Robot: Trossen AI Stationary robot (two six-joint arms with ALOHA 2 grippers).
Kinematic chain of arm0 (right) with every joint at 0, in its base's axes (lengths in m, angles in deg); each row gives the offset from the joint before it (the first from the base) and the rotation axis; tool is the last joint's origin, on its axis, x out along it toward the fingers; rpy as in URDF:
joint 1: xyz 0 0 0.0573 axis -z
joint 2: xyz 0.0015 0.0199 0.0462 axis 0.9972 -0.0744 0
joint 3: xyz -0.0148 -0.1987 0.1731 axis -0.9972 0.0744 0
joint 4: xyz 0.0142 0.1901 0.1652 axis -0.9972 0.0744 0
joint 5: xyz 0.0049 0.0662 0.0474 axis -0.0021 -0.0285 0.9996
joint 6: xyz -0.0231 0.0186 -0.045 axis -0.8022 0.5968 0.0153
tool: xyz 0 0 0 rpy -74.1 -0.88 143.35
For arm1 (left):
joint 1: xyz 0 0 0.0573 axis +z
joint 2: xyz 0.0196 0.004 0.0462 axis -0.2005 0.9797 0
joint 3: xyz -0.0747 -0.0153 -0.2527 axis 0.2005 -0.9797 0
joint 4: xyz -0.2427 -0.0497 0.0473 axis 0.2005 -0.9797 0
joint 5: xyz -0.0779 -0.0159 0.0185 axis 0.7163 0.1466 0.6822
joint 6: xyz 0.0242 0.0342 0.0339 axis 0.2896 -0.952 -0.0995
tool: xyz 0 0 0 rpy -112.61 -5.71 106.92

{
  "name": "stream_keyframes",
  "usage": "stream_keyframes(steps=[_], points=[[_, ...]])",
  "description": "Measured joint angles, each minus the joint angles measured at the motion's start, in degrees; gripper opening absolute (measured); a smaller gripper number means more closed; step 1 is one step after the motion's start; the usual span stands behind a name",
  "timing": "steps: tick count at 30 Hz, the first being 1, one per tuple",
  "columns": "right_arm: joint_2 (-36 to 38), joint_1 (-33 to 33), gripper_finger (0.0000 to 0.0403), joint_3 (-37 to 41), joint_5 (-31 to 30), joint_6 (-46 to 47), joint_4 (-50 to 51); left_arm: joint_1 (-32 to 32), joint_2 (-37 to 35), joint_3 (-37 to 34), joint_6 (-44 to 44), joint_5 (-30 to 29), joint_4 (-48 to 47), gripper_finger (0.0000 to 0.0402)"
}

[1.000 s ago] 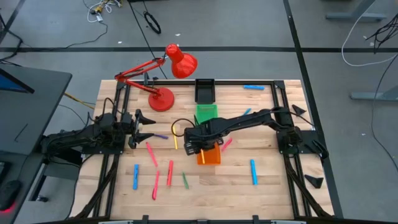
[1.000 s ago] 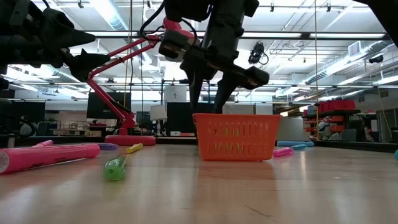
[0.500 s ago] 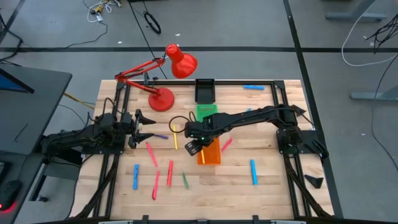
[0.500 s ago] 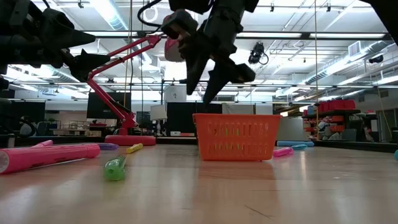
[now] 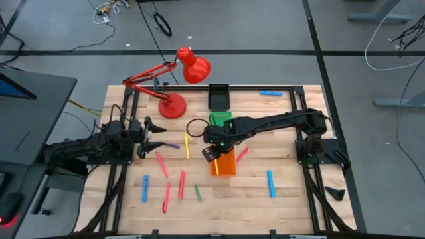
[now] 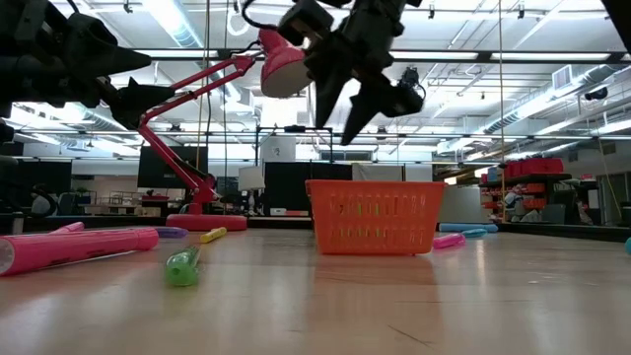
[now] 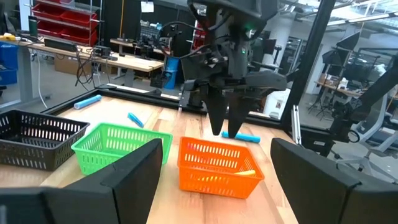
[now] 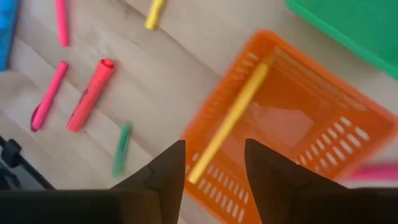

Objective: Pick & Place Markers
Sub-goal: Put the bottom right blue highlighter into the black bin

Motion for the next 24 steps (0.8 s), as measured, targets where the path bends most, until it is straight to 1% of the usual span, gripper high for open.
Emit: stream_keyframes(steps=[5,11,17,24], points=[[3.88,-1.49,0.0167,4.34,0.0,4.77,0.04,0.0,-0.02,0.01,-0.03,-0.01,0.08,0.0307],[7.48,-3.4,0.0167,7.26,-0.67,8.52,0.15,0.0,-0.01,0.01,0.0,0.0,0.05,0.0307],[9.83,-5.69,0.0167,7.69,-2.98,13.19,3.15,0.01,-0.01,0.0,-0.02,0.0,0.04,0.0307],[11.18,-8.65,0.0167,7.78,-3.32,18.94,6.76,-0.01,-0.02,0.01,0.0,0.0,0.03,0.0307]])
